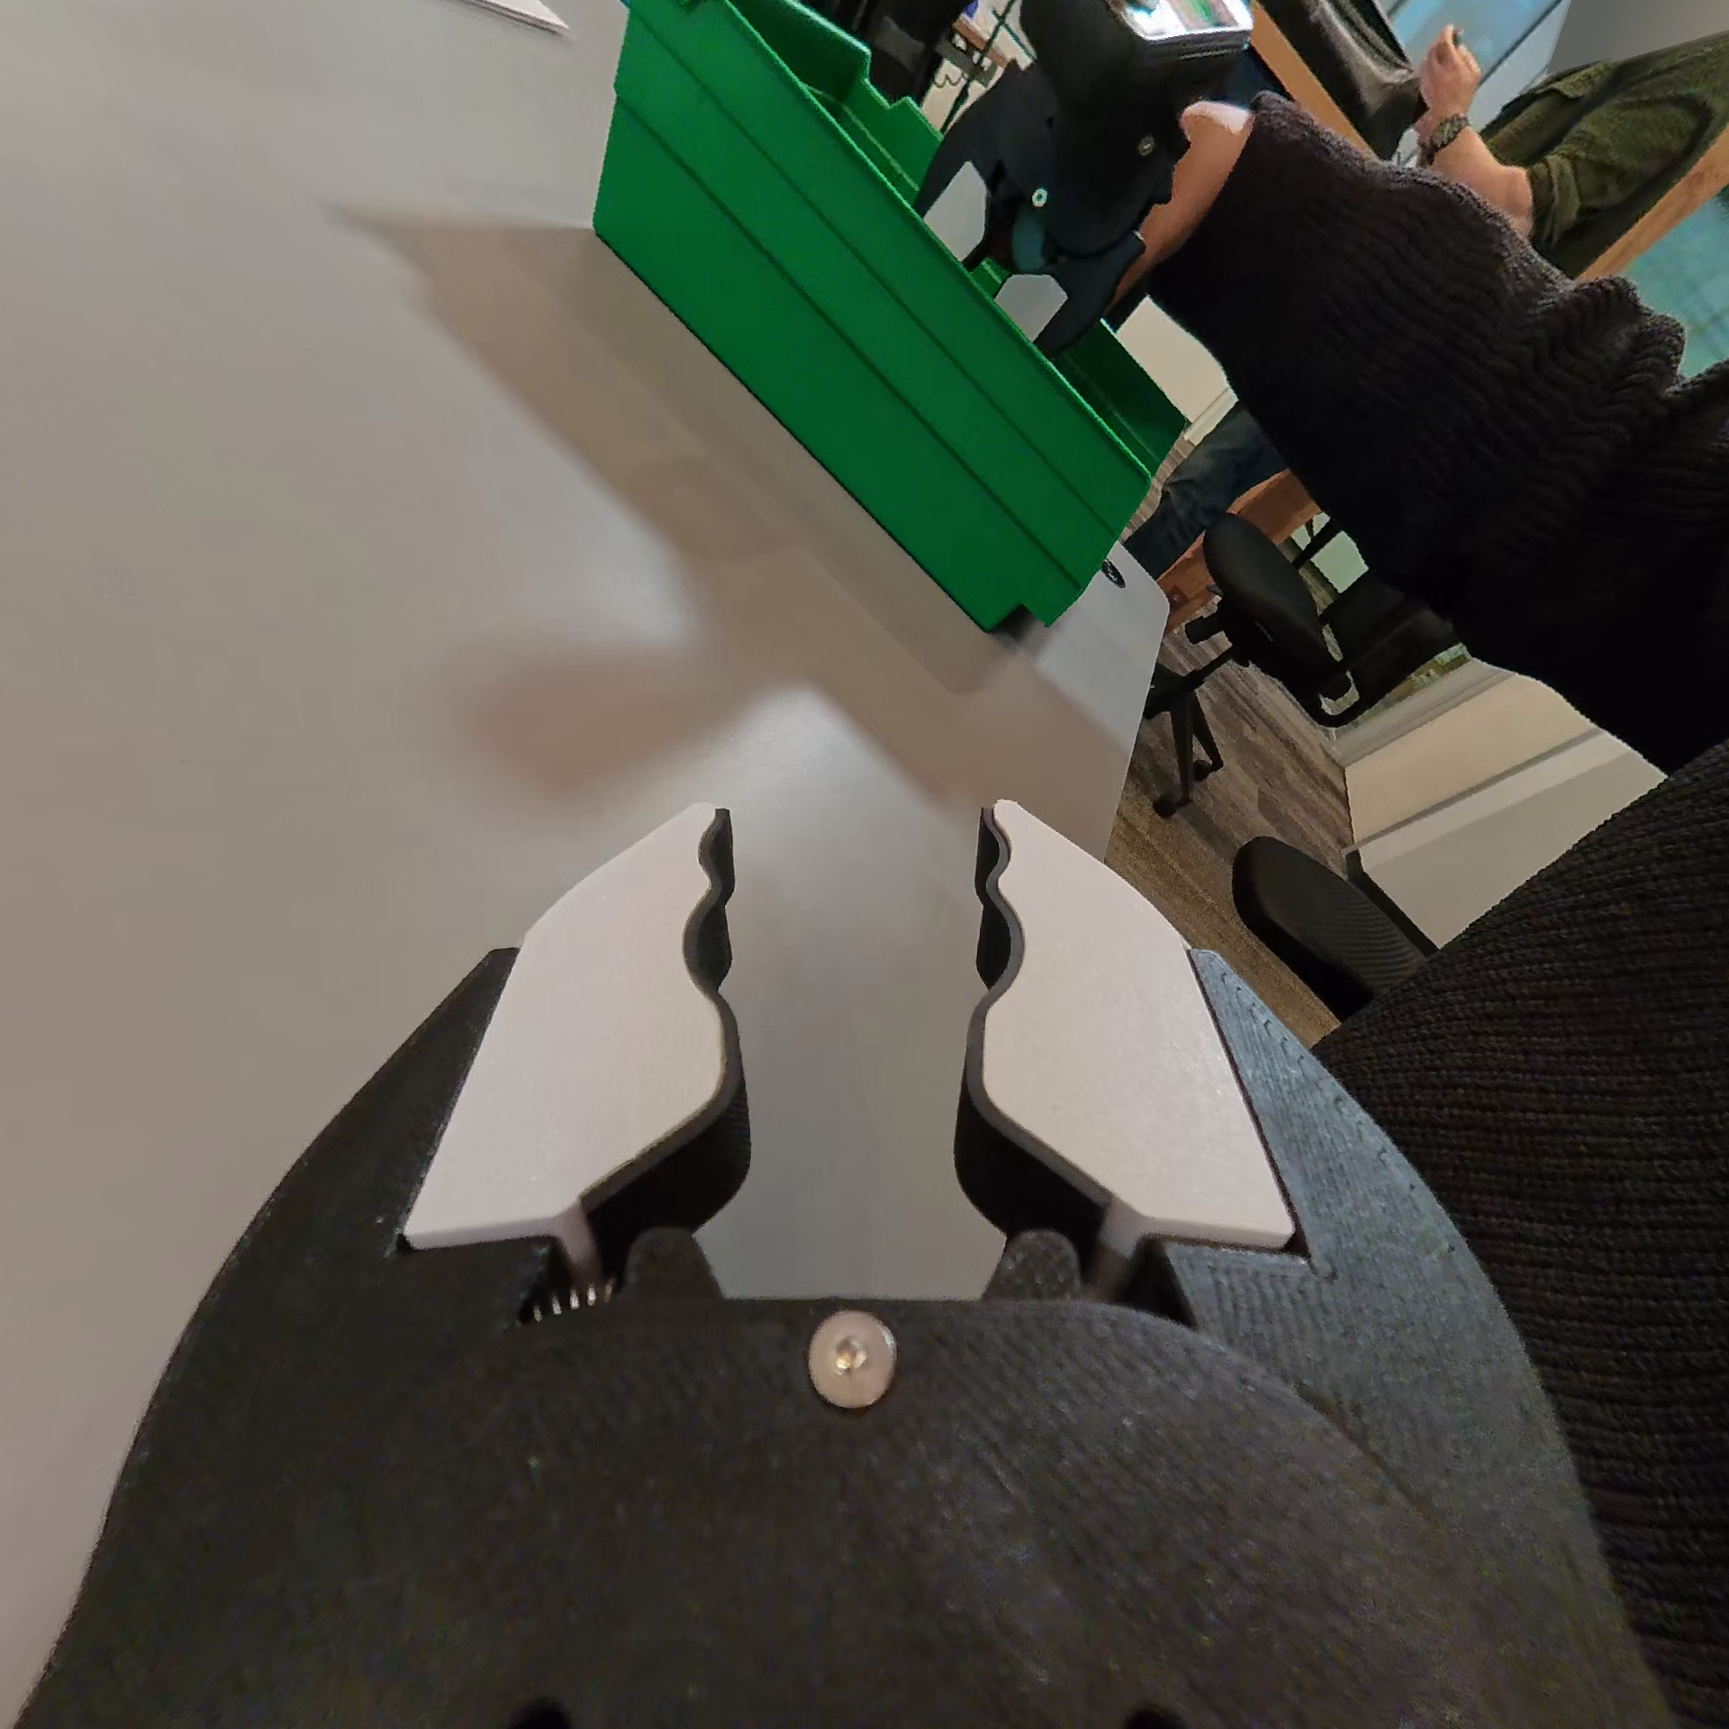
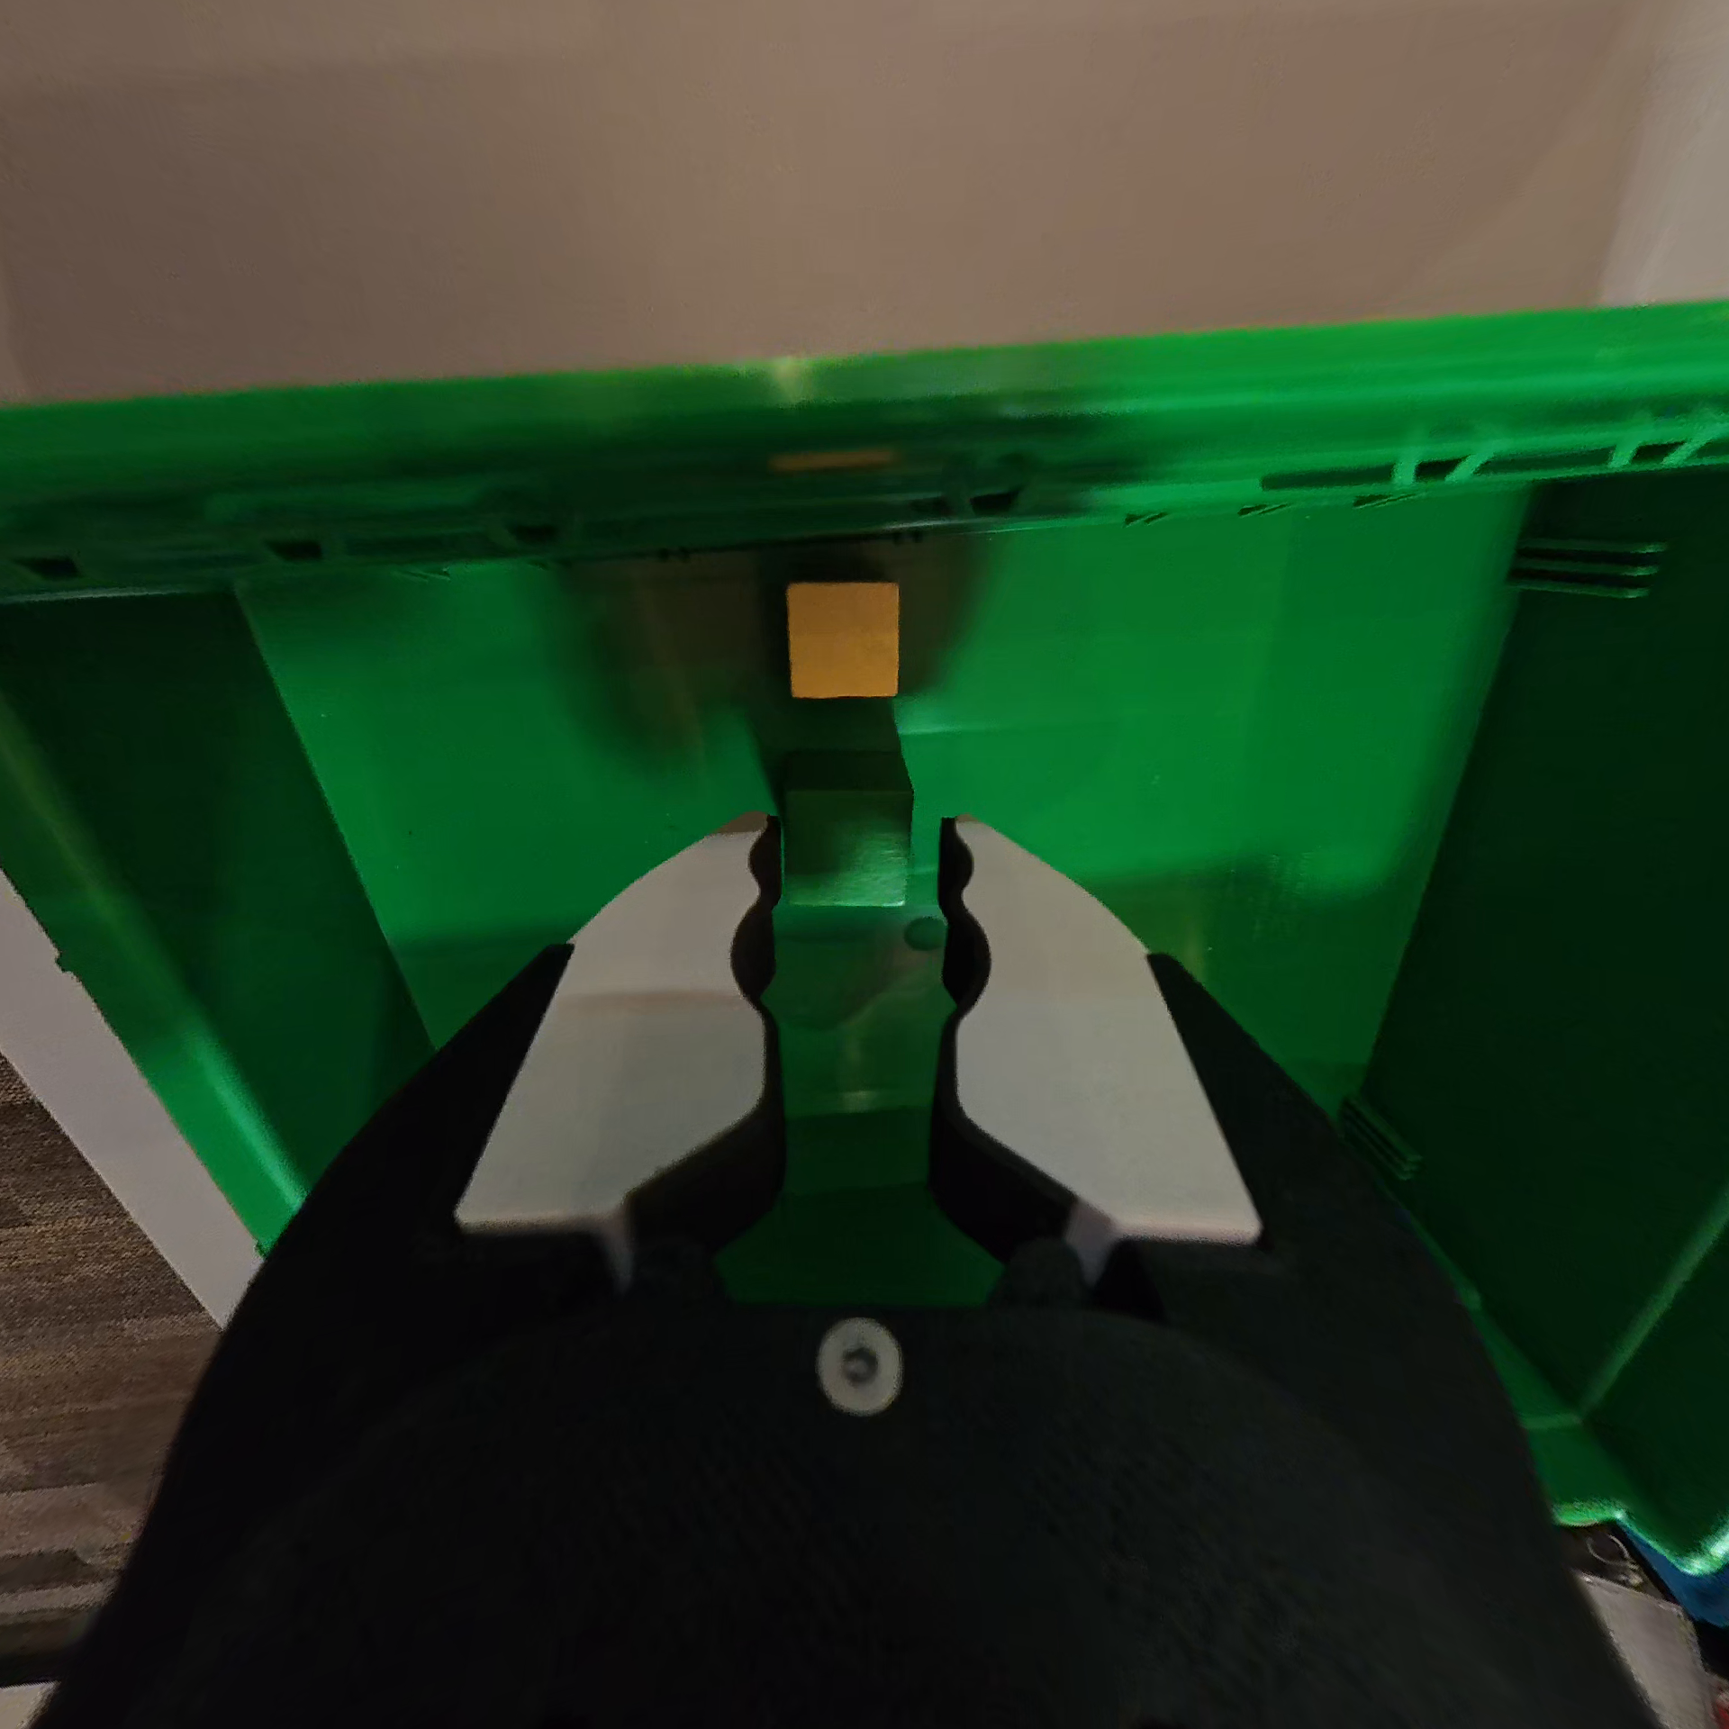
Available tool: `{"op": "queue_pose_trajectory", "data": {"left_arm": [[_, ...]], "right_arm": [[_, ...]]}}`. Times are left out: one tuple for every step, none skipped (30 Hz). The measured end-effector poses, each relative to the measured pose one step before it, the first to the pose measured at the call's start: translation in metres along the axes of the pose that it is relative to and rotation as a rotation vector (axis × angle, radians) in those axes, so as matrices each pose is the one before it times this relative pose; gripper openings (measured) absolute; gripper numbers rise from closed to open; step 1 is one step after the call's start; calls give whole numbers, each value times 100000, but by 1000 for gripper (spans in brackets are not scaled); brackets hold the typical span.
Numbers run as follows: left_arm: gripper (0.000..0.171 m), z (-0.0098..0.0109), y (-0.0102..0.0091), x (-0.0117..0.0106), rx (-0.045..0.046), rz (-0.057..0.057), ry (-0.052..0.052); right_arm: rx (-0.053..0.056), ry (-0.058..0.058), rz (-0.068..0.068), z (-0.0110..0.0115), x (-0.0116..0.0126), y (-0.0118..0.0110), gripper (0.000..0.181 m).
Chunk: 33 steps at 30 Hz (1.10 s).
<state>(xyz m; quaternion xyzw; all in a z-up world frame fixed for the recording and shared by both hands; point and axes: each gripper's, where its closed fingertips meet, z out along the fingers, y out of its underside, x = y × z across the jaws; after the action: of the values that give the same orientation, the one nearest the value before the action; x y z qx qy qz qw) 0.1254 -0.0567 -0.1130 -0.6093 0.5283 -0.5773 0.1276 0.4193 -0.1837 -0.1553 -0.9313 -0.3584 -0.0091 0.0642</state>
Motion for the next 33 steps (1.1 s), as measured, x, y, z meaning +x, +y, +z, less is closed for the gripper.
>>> {"op": "queue_pose_trajectory", "data": {"left_arm": [[51, -8, 5, -7, 25, -45, 12], [51, -6, 0, 18, 12, 8, 22], [51, -8, -9, 13, 48, 9, 40], [51, -13, -11, 21, 101, 17, 91], [51, -2, -20, 20, 130, -2, 93], [51, 0, -26, 5, 134, -57, 128], [51, -6, -37, 35, 174, -62, 187], [51, -17, -54, 49, 225, -2, 223], [51, -28, -57, 82, 239, 121, 196], [51, -56, -52, 73, 153, 275, 90], [51, -88, -38, 75, 72, 409, -24], [51, -116, -35, 63, 25, 474, -99], [51, -134, -66, 31, 75, 477, -140], [51, -138, -86, 27, 69, 487, -68], [51, -135, -123, 13, -7, 603, -59], [51, -118, -192, -20, -22, 838, -168], [51, -81, -259, -43, 58, 973, -333], [51, -55, -336, -79, 35, 994, -642], [51, -32, -376, -105, 65, 998, -942], [51, -24, -449, -104, 340, 1020, -1152], [51, -37, -507, -21, 894, 920, -787], [51, -76, -523, 98, 1342, 572, -259], [51, -136, -441, 142, 1564, 238, -103], [51, -230, -341, 137, 1724, 138, -268], [51, -330, -226, 113, 1902, 266, -395], [51, -407, -149, 33, 2065, 146, -724], [51, -416, -131, -114, 2074, -326, -1179], [50, -347, -214, -204, 2174, -435, -1149], [49, -224, -298, -370, 2475, -365, -1426], [48, -98, -209, -599, 2478, -919, -2458], [48, -52, -86, -451, 2006, -2161, -1676], [48, -82, -30, -75, 1407, -2350, 607], [48, -100, -3, 68, 649, -1843, 1185]], "right_arm": [[73, 97, 53, -86, 23, 1, 33], [248, -28, 366, -143, 4, -16, 34], [249, 176, 164, -206, 14, -15, 34], [412, 420, -84, -219, 23, -23, 33], [415, 399, 47, -230, 6, -18, 33], [400, 309, 188, -202, -9, -7, 33], [407, 394, 94, -209, -31, 21, 33], [-65, 900, 108, -236, 35, 97, 33], [252, 1000, 390, -340, 44, 96, 33], [1502, 938, 1149, -502, 43, -62, 34], [2717, 1127, 1865, -704, 68, -212, 34], [3922, 1505, 2141, -912, 108, -402, 34], [5434, 1935, 2357, -1101, 114, -660, 33], [6514, 1905, 2842, -1246, 46, -940, 33], [6640, 2437, 3018, -1274, 31, -1136, 32], [7102, 2326, 2425, -1237, -166, -1360, 33], [7824, 3035, 2412, -1117, -265, -1675, 33], [7517, 3662, 2622, -932, -343, -1817, 34], [7325, 1460, 1481, -747, -884, -1922, 39], [8223, 1376, 1471, -616, -1101, -2138, 40], [9133, 3248, 2893, -380, -910, -2288, 38], [8558, 1812, 3717, -122, -1185, -2110, 39], [7097, 952, 4425, 80, -1378, -1746, 42], [6459, 761, 5423, 241, -1421, -1385, 42], [6294, 424, 7076, 407, -1428, -1028, 44], [5558, -1267, 8144, 560, -1586, -621, 48], [5445, -2305, 8672, 676, -1571, -226, 49], [5225, -1407, 9123, 827, -1224, 160, 50], [4256, -1721, 8317, 907, -982, 617, 50], [4261, -2282, 8448, 955, -706, 946, 50], [4338, -1133, 9536, 917, -131, 1213, 50], [3798, 534, 10334, 848, 479, 1457, 51], [2517, -174, 9793, 713, 662, 1510, 53]]}}
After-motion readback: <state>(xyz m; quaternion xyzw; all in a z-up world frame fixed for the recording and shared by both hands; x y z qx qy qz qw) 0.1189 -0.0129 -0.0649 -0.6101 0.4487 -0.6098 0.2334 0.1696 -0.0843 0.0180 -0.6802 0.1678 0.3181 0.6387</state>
